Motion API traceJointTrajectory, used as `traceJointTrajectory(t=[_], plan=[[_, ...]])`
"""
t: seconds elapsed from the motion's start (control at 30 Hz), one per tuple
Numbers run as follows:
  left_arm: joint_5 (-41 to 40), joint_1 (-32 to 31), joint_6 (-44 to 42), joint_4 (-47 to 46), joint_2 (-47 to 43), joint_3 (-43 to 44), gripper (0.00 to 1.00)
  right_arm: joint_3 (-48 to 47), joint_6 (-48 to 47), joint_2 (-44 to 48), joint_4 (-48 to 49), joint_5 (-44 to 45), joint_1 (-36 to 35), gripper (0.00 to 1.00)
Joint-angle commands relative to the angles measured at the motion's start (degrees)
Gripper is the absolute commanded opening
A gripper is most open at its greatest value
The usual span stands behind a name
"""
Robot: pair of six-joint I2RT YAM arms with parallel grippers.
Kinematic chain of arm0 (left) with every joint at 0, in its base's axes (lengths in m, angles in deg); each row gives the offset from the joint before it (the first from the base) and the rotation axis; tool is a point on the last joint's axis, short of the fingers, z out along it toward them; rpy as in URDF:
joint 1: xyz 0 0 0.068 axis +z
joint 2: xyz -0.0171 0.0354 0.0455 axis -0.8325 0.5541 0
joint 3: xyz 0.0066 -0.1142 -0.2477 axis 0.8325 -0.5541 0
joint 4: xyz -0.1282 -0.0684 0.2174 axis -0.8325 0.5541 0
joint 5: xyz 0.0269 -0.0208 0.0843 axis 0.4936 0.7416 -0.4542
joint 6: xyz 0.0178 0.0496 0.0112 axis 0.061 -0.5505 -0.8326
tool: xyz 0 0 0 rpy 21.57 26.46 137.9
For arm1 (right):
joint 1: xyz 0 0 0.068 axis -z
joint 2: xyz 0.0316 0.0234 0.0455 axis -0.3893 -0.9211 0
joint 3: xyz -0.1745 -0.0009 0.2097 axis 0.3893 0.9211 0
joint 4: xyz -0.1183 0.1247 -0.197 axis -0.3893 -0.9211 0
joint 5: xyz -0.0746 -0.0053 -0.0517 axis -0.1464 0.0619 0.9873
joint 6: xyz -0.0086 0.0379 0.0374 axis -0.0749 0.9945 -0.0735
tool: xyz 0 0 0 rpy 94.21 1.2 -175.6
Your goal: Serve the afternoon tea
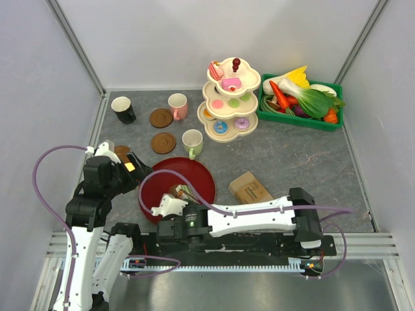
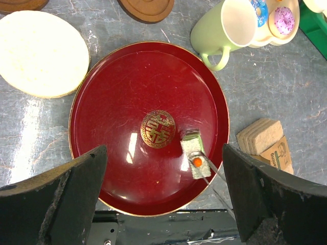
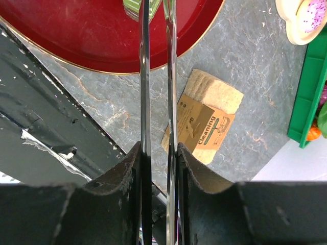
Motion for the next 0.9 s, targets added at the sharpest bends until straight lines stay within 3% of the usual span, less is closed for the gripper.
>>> traceJointTrajectory(t=[0.0, 0.13, 0.27, 0.4, 0.73, 0.87], plan=[[-0.39, -0.26, 1.12, -0.31, -0.19, 0.42, 0.99, -0.75, 2.92, 8.53, 3.01, -0.08, 2.48, 0.19], [1.54, -0.17, 1.12, -1.1, -0.36, -0.64, 0.99, 5.83, 4.33, 15.64, 10.83, -6.31, 7.4, 0.17], [4.97, -0.17, 0.86, -3.03, -0.46, -1.78, 0.99, 14.26, 6.25, 22.5, 21.64, -17.63, 14.86, 0.16], [5.42, -0.17, 0.86, -3.47, -0.37, -1.87, 0.99, 20.17, 6.88, 25.94, 29.83, -27.32, 17.96, 0.16], [5.68, -0.17, 1.21, -4.0, 0.51, -2.04, 0.99, 17.89, 5.47, 29.19, 28.78, -26.45, 21.73, 0.16], [5.68, -0.17, 1.12, -4.0, 0.34, -1.87, 0.99, 11.67, 3.98, 29.37, 24.76, -20.33, 23.31, 0.16]])
